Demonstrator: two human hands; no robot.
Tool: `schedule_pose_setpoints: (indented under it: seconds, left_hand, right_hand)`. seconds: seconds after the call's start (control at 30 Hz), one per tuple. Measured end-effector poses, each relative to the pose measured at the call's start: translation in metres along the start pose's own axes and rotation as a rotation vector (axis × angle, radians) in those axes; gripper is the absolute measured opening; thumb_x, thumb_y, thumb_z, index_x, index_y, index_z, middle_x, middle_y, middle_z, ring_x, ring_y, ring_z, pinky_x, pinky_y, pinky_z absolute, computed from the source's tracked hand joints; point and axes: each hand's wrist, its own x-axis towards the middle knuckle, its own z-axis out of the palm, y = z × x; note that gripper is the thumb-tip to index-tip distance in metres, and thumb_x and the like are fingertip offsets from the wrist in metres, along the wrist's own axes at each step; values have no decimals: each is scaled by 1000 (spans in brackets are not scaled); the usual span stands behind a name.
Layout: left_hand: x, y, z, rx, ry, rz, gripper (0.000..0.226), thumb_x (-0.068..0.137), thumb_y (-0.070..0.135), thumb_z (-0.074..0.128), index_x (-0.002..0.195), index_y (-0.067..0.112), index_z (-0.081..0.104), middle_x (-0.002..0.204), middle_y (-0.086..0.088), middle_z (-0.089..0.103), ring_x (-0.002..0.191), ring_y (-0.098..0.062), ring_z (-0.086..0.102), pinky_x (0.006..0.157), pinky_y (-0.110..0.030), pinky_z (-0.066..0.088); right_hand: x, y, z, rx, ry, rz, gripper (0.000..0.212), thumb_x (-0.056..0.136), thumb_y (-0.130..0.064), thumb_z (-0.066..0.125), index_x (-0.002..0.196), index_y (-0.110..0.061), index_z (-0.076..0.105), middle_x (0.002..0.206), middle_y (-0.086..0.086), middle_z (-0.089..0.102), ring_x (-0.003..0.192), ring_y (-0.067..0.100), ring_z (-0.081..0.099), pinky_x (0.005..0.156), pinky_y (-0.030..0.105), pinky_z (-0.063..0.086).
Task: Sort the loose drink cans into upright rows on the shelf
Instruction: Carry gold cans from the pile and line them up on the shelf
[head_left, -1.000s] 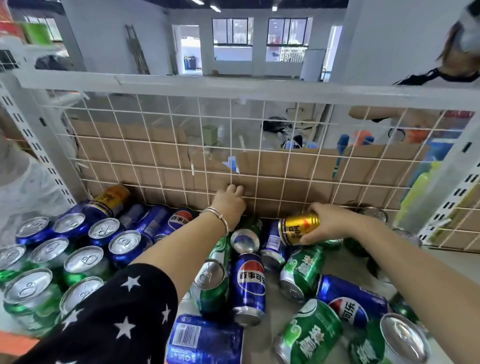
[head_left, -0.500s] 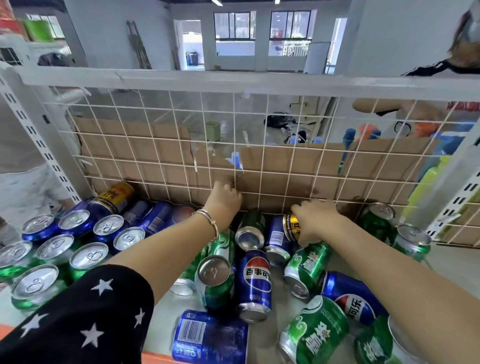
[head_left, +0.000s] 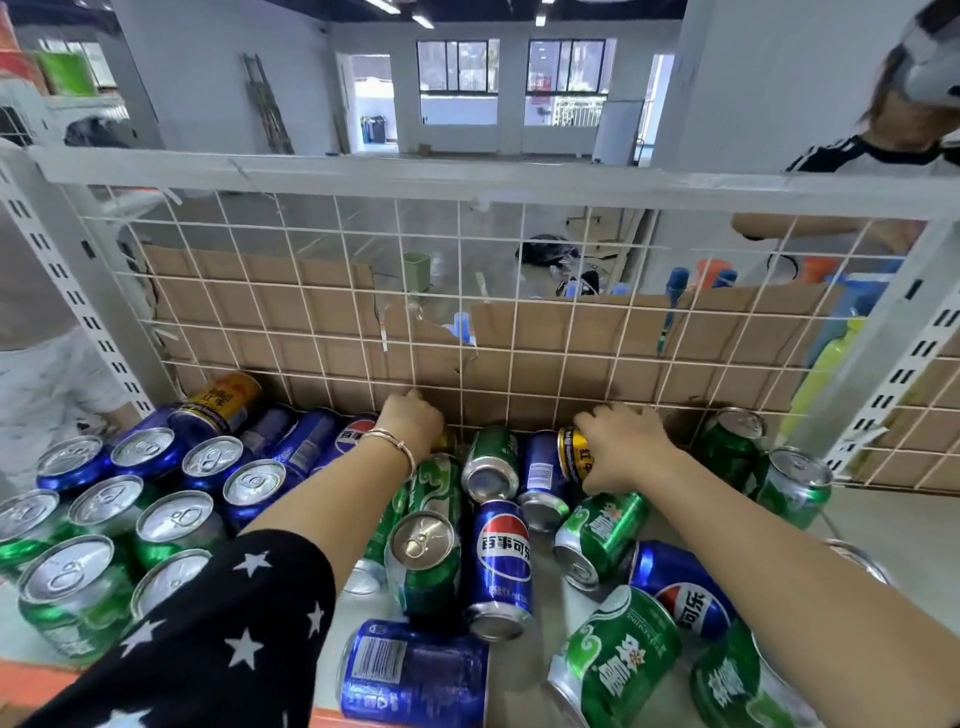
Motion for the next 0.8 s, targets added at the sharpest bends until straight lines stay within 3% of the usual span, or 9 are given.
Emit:
schedule_pose_setpoints:
  seconds: [0.17, 0.33, 0.43, 0.53, 0.63, 0.7, 0.8]
  left_hand:
    - [-14, -24, -14, -256, 31, -127, 52, 67, 45, 75, 106, 13, 63, 98, -3, 64, 95, -24, 62, 74, -32, 49]
    - [-35, -21, -31, -855, 222, -212, 43, 69, 46, 72, 93, 12, 61, 82, -2, 59, 76, -21, 55, 65, -30, 42]
    - [-45, -1, -61, -1275, 262, -167, 27, 73, 32, 73, 91, 14, 63, 81, -2, 64, 78, -19, 61, 72, -28, 47]
    - [-53, 38, -94, -1799, 162, -51, 37, 78, 25, 72, 108, 11, 57, 93, -4, 67, 84, -19, 65, 85, -35, 54]
    - [-66, 97, -128, -2156, 17, 126, 45, 82, 21, 66, 122, 5, 53, 100, -12, 70, 86, -23, 69, 82, -38, 56]
    - [-78, 139, -150, -2194, -42, 203, 45, 82, 21, 66, 123, 8, 52, 107, -13, 69, 93, -23, 69, 79, -35, 56]
    - [-97, 208, -175, -2188, -158, 355, 46, 84, 16, 65, 126, 7, 50, 106, -12, 68, 91, -22, 67, 76, -32, 57]
  right_hand:
    - [-10, 18, 8, 391, 177, 138, 64, 64, -42, 72, 118, -20, 44, 116, 3, 59, 109, 28, 56, 86, 37, 41]
    - [-26, 29, 2, 1119, 386, 225, 52, 69, -29, 82, 112, -14, 57, 103, 2, 62, 98, 21, 58, 84, 30, 44]
    - [-46, 30, -13, 1470, 446, 201, 43, 73, -19, 80, 109, -13, 57, 103, 6, 63, 91, 19, 60, 79, 29, 45]
    - [-74, 34, -25, 1794, 424, 188, 41, 78, -20, 76, 114, -13, 56, 105, 9, 65, 83, 17, 65, 66, 26, 51]
    - [-114, 52, -23, 1815, 496, 214, 41, 81, -32, 72, 116, -20, 54, 103, 1, 66, 87, 13, 66, 66, 25, 52]
    - [-149, 76, -14, 1792, 560, 266, 37, 82, -36, 71, 114, -23, 55, 99, -3, 66, 83, 8, 67, 63, 22, 53]
    - [-214, 123, 12, 1827, 588, 362, 37, 84, -25, 70, 116, -17, 53, 95, -1, 67, 72, 5, 67, 53, 18, 54]
